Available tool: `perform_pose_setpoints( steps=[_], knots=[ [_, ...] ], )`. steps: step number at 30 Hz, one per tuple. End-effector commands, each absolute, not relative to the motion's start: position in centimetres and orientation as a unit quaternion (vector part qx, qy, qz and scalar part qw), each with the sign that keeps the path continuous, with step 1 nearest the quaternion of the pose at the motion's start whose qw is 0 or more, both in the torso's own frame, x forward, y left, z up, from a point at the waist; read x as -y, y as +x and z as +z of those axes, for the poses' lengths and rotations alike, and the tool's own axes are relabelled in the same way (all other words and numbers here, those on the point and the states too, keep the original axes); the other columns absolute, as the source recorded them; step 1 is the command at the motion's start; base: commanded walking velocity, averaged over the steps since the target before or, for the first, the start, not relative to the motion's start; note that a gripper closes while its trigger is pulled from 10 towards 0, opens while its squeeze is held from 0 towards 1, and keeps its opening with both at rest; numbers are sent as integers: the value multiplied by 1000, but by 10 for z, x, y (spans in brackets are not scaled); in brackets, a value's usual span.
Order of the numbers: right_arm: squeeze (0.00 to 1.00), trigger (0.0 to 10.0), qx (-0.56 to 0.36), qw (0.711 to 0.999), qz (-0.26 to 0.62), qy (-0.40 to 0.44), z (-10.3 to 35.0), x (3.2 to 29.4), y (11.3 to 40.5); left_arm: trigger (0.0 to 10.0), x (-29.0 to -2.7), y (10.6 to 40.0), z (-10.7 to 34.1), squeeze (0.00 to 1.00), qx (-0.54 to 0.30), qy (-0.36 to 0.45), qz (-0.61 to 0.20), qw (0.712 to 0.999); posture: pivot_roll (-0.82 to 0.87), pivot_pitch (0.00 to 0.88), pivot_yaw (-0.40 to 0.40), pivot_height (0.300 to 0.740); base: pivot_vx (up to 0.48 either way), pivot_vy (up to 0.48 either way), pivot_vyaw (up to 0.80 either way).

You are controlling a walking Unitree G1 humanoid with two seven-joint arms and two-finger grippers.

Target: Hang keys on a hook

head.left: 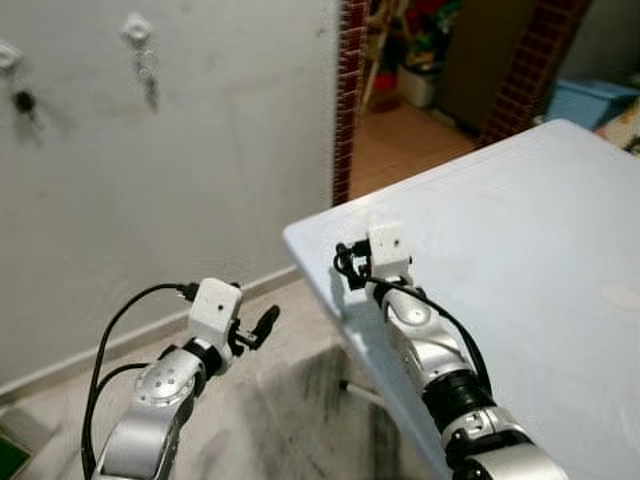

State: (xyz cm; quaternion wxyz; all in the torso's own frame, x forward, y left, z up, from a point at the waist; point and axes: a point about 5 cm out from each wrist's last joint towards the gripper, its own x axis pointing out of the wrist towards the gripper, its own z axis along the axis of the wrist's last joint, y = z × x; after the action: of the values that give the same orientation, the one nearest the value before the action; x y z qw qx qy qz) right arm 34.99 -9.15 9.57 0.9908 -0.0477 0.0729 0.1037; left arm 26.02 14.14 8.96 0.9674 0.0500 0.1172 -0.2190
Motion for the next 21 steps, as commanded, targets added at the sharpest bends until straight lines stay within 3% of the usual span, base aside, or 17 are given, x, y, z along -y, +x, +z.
perform_pose_setpoints(
  steps=[1,21],
  knots=[
    [0,10000,-71,991,99,-46,97,93,351,10000,-140,259,90,0,-116,52,-227,966,84,2,26,740,322,0,0],
    [0,10000,-82,987,124,-56,116,107,329,10000,-136,241,101,0,-106,97,-257,956,78,10,18,740,0,0,0]
  ],
)
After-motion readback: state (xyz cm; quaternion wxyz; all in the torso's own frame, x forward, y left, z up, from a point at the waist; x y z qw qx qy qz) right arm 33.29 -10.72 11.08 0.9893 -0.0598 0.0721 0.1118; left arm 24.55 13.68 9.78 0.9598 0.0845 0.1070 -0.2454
